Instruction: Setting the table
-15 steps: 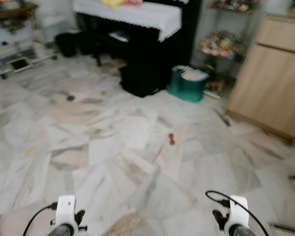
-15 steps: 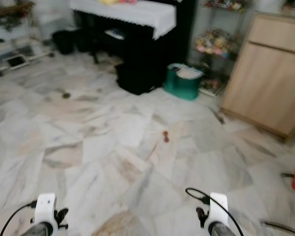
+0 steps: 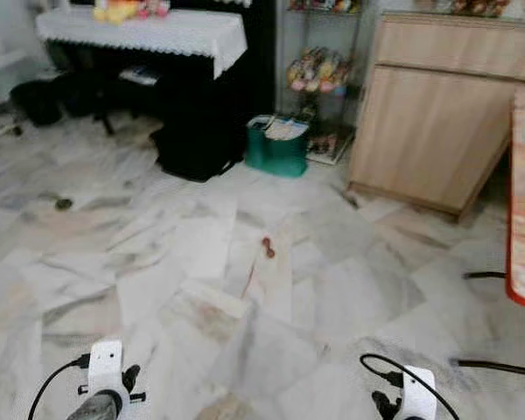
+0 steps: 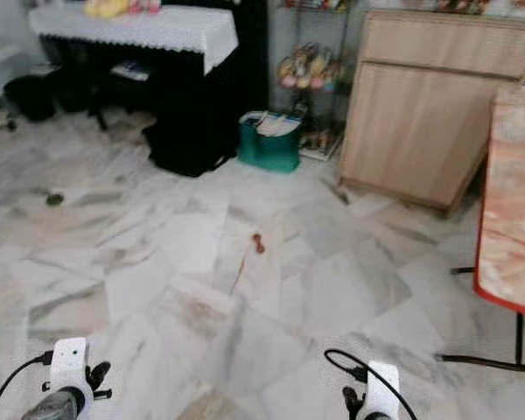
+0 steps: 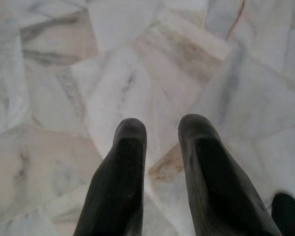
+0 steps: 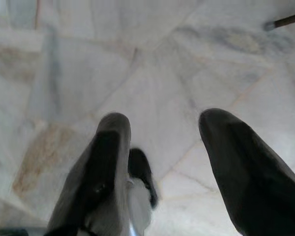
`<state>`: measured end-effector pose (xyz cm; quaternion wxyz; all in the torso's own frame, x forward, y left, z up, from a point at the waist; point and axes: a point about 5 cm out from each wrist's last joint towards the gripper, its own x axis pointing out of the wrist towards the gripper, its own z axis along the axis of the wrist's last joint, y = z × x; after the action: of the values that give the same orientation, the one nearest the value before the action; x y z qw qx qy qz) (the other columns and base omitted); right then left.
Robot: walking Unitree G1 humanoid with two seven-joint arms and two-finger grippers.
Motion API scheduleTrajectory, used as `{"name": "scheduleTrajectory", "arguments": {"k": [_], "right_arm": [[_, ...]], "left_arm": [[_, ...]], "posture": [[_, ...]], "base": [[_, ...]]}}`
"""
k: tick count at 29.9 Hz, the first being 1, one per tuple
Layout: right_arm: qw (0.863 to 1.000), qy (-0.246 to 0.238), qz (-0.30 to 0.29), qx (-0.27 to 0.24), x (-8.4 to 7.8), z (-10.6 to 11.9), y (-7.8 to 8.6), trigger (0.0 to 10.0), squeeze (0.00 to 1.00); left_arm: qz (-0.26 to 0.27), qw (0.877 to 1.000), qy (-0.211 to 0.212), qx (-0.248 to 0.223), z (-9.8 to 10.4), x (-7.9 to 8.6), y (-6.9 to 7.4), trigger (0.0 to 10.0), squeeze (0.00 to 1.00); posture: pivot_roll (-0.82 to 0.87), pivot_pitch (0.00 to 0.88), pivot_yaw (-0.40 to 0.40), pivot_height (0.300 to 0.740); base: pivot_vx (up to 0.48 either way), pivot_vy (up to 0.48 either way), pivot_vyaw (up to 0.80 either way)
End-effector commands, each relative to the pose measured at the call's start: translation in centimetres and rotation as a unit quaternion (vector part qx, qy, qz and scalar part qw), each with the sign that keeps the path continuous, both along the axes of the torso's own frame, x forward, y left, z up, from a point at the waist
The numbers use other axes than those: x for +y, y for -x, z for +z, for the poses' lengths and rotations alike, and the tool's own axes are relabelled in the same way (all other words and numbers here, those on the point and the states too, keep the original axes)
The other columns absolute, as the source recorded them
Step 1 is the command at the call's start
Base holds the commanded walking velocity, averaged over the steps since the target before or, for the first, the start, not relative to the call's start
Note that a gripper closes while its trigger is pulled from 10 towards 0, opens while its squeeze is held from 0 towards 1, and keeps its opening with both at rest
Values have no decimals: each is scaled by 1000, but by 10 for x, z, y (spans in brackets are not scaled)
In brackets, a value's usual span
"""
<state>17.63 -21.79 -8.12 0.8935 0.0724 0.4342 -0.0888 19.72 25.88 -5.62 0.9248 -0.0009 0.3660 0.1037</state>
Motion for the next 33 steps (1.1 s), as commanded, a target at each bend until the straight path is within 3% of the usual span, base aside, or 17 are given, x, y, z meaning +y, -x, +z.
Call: {"name": "scheduleTrajectory", "arguments": {"k": [1, 7, 16, 33], "right_arm": [[1000, 5, -3, 5, -5, -1, 5, 10000, 0], [1000, 11, 2, 6, -10, 0, 5, 10000, 0], [1000, 13, 8, -9, -11, 7, -9, 10000, 0], [1000, 23, 5, -13, -16, 9, -11, 10000, 0]], "left_arm": [[5, 1000, 5, 2, -1, -2, 0, 10000, 0], [10, 1000, 15, -7, -1, -7, -2, 10000, 0], [11, 1000, 22, 0, -4, -12, 0, 10000, 0], [10, 1000, 26, 3, -7, -17, 3, 10000, 0]], "posture": [[-52, 0, 78, 740], [-28, 0, 56, 740], [-34, 0, 46, 740], [-42, 0, 33, 740]], "base": [[0, 0, -719], [0, 0, -715], [0, 0, -703], [0, 0, 0]]}}
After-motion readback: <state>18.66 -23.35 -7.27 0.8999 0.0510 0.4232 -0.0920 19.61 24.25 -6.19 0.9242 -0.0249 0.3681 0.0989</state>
